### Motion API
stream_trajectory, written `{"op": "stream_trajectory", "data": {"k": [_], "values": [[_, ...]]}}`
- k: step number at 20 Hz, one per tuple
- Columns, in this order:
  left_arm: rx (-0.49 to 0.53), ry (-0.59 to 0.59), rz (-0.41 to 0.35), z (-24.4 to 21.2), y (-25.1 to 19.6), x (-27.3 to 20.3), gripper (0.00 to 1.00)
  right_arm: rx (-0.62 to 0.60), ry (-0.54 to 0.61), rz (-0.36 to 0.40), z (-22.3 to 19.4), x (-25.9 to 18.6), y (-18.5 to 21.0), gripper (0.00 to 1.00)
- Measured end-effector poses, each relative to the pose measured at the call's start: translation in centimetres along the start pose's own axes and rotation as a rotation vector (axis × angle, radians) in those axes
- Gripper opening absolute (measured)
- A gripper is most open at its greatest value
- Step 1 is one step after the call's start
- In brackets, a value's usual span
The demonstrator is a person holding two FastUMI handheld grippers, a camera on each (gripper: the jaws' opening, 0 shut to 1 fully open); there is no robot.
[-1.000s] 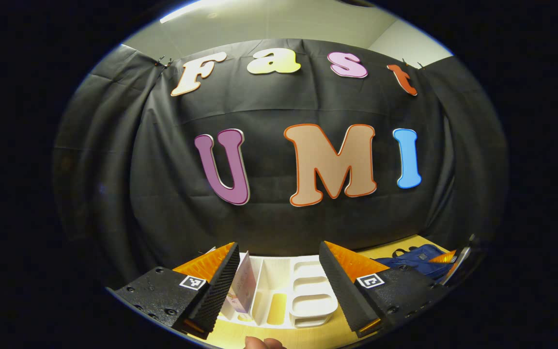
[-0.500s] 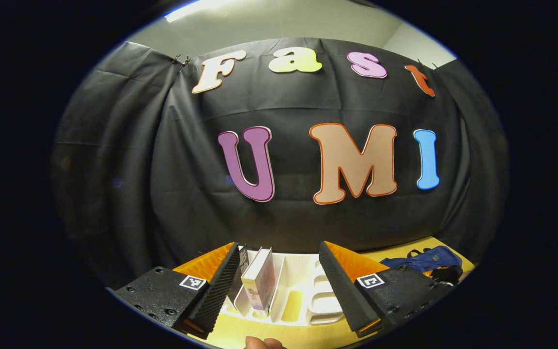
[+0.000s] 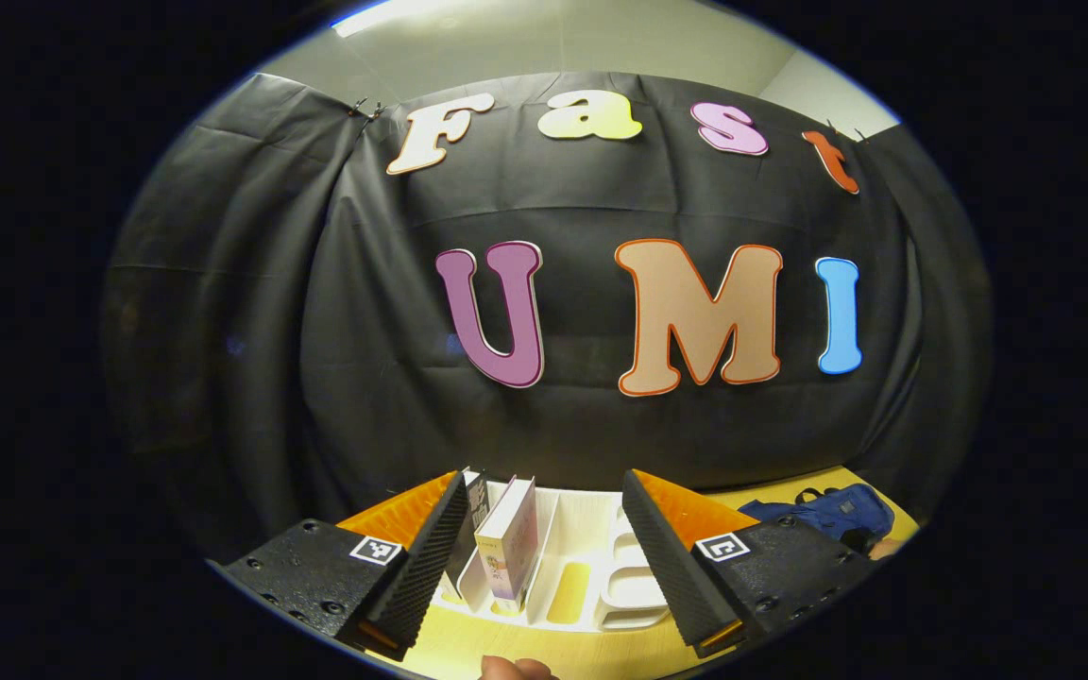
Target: Open the schoolbag, grab two books from the bookshelf and put them into the schoolbag.
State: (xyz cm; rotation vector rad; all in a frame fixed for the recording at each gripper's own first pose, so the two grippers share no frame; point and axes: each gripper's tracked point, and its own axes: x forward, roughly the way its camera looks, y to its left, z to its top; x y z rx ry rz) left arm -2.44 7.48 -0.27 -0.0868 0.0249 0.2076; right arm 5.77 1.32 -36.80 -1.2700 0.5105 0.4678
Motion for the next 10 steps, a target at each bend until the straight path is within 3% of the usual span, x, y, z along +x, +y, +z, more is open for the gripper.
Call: {"op": "stream_trajectory", "data": {"k": [2,5,7,10], "values": [[-0.003,-0.008,0.008,0.2,0.4,0.0,0.96,0.049,-0.001,0.029,-0.1,0.0,0.0,0.00],[-0.007,-0.001,0.012,-0.1,0.7,0.0,1.00,0.048,-0.004,0.076,-0.1,0.0,-0.1,0.03],[-0.014,0.004,0.016,-0.2,1.1,0.5,0.96,0.201,0.005,0.135,-0.3,-0.4,-0.7,0.00],[-0.022,0.013,0.028,-0.6,2.0,0.9,0.96,0.423,-0.037,0.151,0.1,-2.0,-3.7,0.04]]}}
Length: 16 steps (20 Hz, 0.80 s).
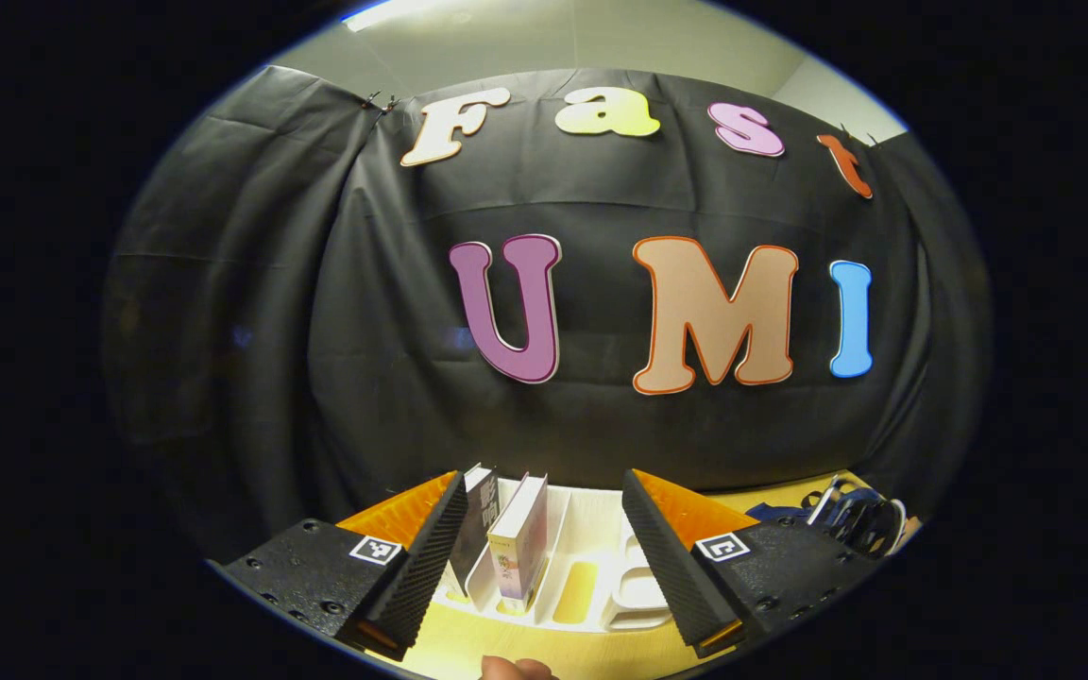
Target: Open the schoolbag, grab two books from the bookshelf and put them into the schoolbag.
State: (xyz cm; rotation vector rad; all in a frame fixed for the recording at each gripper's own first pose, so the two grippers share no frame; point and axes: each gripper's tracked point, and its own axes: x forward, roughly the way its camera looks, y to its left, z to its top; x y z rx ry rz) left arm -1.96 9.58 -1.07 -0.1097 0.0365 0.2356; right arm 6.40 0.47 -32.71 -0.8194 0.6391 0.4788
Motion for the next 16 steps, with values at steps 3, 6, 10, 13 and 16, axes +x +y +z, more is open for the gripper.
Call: {"op": "stream_trajectory", "data": {"k": [3,6,10,13,16], "values": [[0.011,0.014,0.017,-0.4,1.2,1.0,0.96,0.224,-0.051,0.010,0.5,-1.5,-2.9,0.04],[0.016,0.026,0.029,-0.7,2.3,2.0,0.96,0.414,-0.093,0.022,0.9,-2.8,-5.3,0.04],[0.025,0.054,0.041,-1.6,3.5,3.3,0.96,0.666,-0.142,0.044,0.6,-3.7,-7.8,0.04],[0.009,0.083,0.043,-2.4,3.9,4.0,0.97,0.845,-0.179,0.036,-0.3,-4.4,-9.5,0.03],[0.027,0.116,0.027,-3.4,4.2,5.6,0.96,1.065,-0.202,0.035,-1.5,-4.8,-10.4,0.03]]}}
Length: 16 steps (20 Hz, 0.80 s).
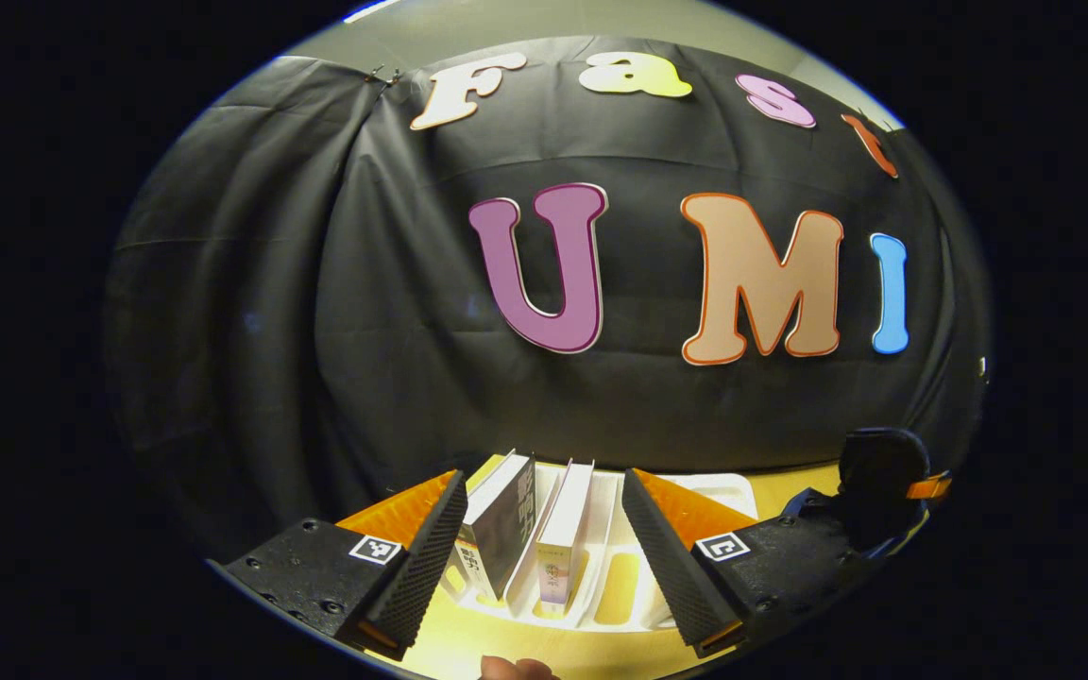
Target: Open the schoolbag, grab two books from the bookshelf and put them into the schoolbag.
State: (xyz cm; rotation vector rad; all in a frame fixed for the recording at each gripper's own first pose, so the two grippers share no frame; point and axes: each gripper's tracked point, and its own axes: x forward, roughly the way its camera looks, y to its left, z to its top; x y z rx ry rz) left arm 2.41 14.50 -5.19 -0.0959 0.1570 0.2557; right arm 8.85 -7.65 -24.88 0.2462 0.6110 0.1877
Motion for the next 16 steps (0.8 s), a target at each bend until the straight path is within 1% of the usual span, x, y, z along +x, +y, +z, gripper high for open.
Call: {"op": "stream_trajectory", "data": {"k": [1,2,3,4,5,6,7,8,9,11,12,13,14,16], "values": [[0.009,0.023,-0.027,-0.5,-0.5,0.7,0.96,0.066,-0.006,0.000,0.1,0.0,-0.3,0.07],[0.025,0.071,-0.045,-1.6,-0.8,1.4,0.97,0.113,-0.010,0.000,0.0,0.1,-0.6,0.03],[0.044,0.127,-0.066,-2.8,-1.1,2.3,1.00,0.136,-0.017,-0.005,0.2,0.0,-1.0,0.03],[0.063,0.179,-0.080,-3.8,-1.2,3.2,0.98,0.151,-0.024,-0.008,0.5,-0.2,-1.1,0.03],[0.083,0.229,-0.094,-4.6,-1.2,4.0,0.98,0.160,-0.032,-0.011,0.7,-0.4,-1.3,0.03],[0.101,0.259,-0.107,-5.0,-1.3,4.7,0.97,0.165,-0.034,-0.011,0.6,-0.6,-1.3,0.06],[0.122,0.291,-0.120,-5.4,-1.3,5.3,0.98,0.167,-0.035,-0.010,0.6,-0.5,-1.3,0.06],[0.142,0.332,-0.133,-5.8,-1.4,6.0,0.98,0.170,-0.034,-0.011,0.6,-0.5,-1.3,0.03],[0.155,0.372,-0.146,-6.0,-1.5,6.6,0.97,0.174,-0.035,-0.011,0.7,-0.4,-1.3,0.06],[0.163,0.450,-0.165,-7.1,-1.7,7.8,0.98,0.175,-0.036,-0.012,0.7,-0.4,-1.3,0.06],[0.163,0.481,-0.170,-7.7,-1.8,8.5,0.93,0.173,-0.037,-0.012,0.7,-0.4,-1.3,0.06],[0.166,0.520,-0.171,-8.3,-1.8,8.8,0.98,0.173,-0.037,-0.011,0.7,-0.5,-1.3,0.06],[0.161,0.553,-0.180,-9.0,-2.0,9.3,0.97,0.169,-0.034,-0.011,0.7,-0.5,-1.3,0.03],[0.160,0.641,-0.189,-10.7,-2.3,9.8,0.97,0.168,-0.034,-0.010,0.7,-0.5,-1.3,0.03]]}}
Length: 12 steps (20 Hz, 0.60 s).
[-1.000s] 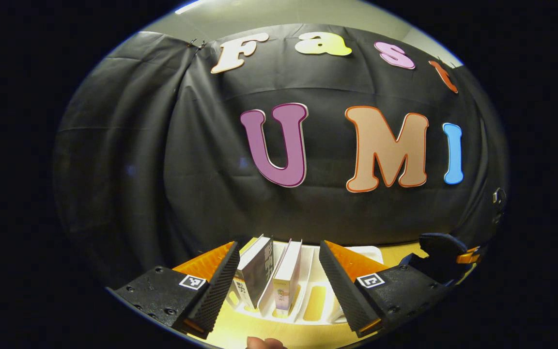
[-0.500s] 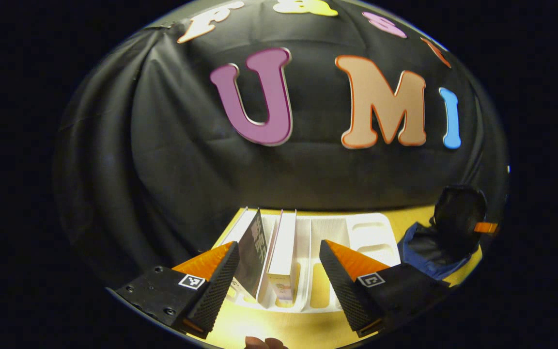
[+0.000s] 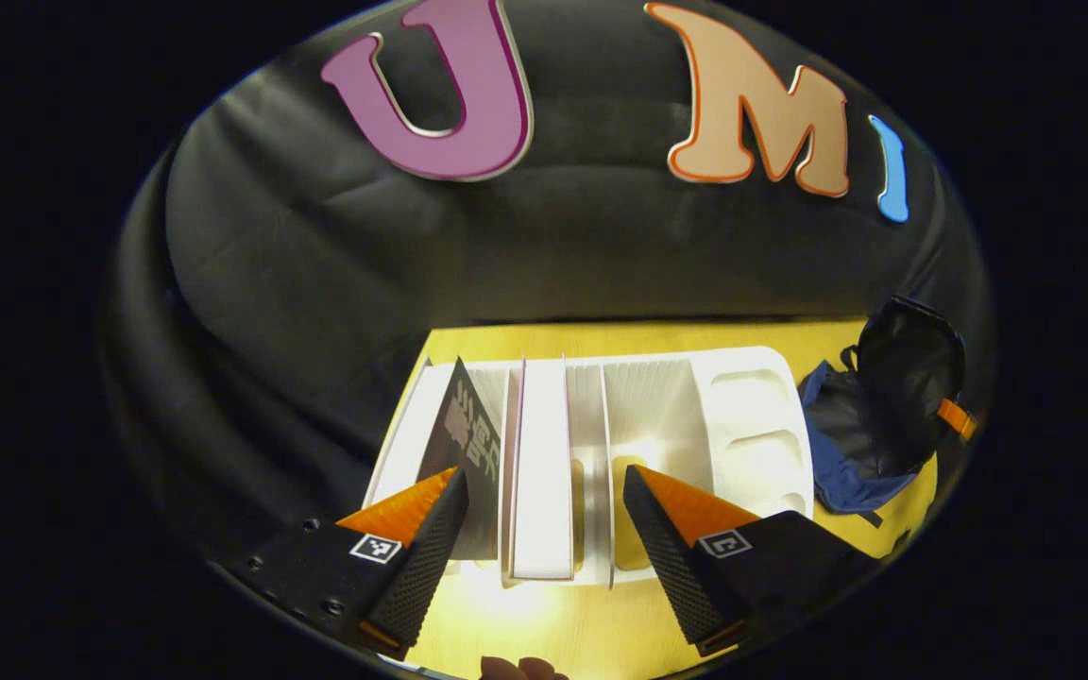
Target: Open the schoolbag, grab two books from the bookshelf and put them into the schoolbag.
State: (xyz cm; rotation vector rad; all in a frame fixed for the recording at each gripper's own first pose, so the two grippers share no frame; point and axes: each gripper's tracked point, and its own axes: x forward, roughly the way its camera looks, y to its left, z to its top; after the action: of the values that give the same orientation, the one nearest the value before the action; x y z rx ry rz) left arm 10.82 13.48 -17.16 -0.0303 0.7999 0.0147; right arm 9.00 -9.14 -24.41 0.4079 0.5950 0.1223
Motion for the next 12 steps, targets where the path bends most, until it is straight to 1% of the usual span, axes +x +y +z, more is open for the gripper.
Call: {"op": "stream_trajectory", "data": {"k": [1,3,7,8,9,10,11,12], "values": [[0.000,0.045,0.002,-0.6,0.2,0.5,0.97,0.000,0.000,0.001,0.0,0.0,0.0,0.06],[-0.007,0.128,0.002,-1.7,0.0,1.6,0.97,-0.004,0.000,-0.001,0.1,0.0,0.0,0.06],[-0.013,0.197,-0.004,-2.8,-0.2,3.1,0.95,-0.005,-0.001,-0.002,0.2,-0.1,-0.1,0.06],[-0.007,0.213,-0.008,-3.0,-0.3,3.3,0.93,-0.006,-0.001,-0.004,0.2,-0.1,0.0,0.06],[0.005,0.227,-0.013,-3.1,-0.5,3.5,0.88,-0.007,-0.001,-0.003,0.3,-0.1,0.0,0.06],[0.019,0.249,0.009,-3.4,0.0,3.6,0.82,-0.007,-0.001,-0.004,0.4,-0.1,-0.1,0.06],[0.015,0.267,0.002,-3.6,0.0,3.8,0.65,-0.005,0.000,-0.004,0.4,-0.1,0.0,0.03],[0.015,0.290,-0.011,-3.8,-0.5,3.8,0.50,-0.003,0.000,-0.004,0.5,-0.1,0.0,0.06]]}}
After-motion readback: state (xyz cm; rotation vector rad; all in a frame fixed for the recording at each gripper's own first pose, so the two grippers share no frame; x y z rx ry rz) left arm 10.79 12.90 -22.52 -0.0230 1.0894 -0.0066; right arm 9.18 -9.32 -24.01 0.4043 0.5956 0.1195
